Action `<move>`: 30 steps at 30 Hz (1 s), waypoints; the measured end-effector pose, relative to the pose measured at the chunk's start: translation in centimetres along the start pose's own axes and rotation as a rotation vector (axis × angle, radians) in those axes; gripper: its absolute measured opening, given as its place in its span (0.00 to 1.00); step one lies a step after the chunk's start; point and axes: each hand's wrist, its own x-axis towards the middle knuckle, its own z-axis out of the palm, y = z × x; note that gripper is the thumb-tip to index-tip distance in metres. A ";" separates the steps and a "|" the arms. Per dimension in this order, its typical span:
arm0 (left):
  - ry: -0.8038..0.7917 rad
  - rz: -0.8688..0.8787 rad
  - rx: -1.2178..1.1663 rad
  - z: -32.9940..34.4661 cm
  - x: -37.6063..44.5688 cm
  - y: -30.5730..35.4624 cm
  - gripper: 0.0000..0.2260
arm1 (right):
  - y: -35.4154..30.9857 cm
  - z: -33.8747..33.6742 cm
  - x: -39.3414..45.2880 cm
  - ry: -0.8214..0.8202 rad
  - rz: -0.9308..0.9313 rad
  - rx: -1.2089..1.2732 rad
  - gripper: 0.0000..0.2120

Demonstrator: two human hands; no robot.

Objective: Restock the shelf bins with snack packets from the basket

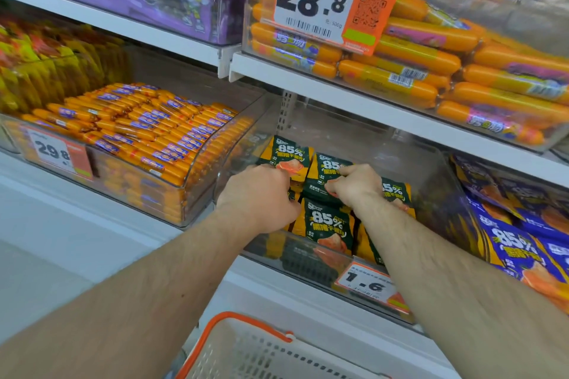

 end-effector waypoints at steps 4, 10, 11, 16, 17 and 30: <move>0.003 0.003 -0.011 0.0 0.0 0.0 0.16 | -0.1 -0.2 0.0 0.021 0.011 -0.015 0.16; 0.001 -0.003 -0.019 0.0 -0.1 0.0 0.16 | 0.1 -0.1 0.4 0.038 0.037 -0.059 0.11; 0.002 -0.002 -0.021 0.0 -0.1 0.0 0.16 | 0.1 -0.1 0.4 0.039 0.034 -0.061 0.11; 0.008 -0.002 -0.023 0.0 0.0 -0.1 0.16 | 0.1 0.1 0.4 0.064 0.035 -0.076 0.08; 0.011 -0.001 -0.025 0.0 0.0 -0.1 0.16 | 0.1 0.0 0.2 0.067 0.018 -0.097 0.07; 0.030 0.006 -0.031 0.2 0.0 -0.1 0.16 | -0.2 0.0 -1.3 -0.123 -0.299 -0.445 0.29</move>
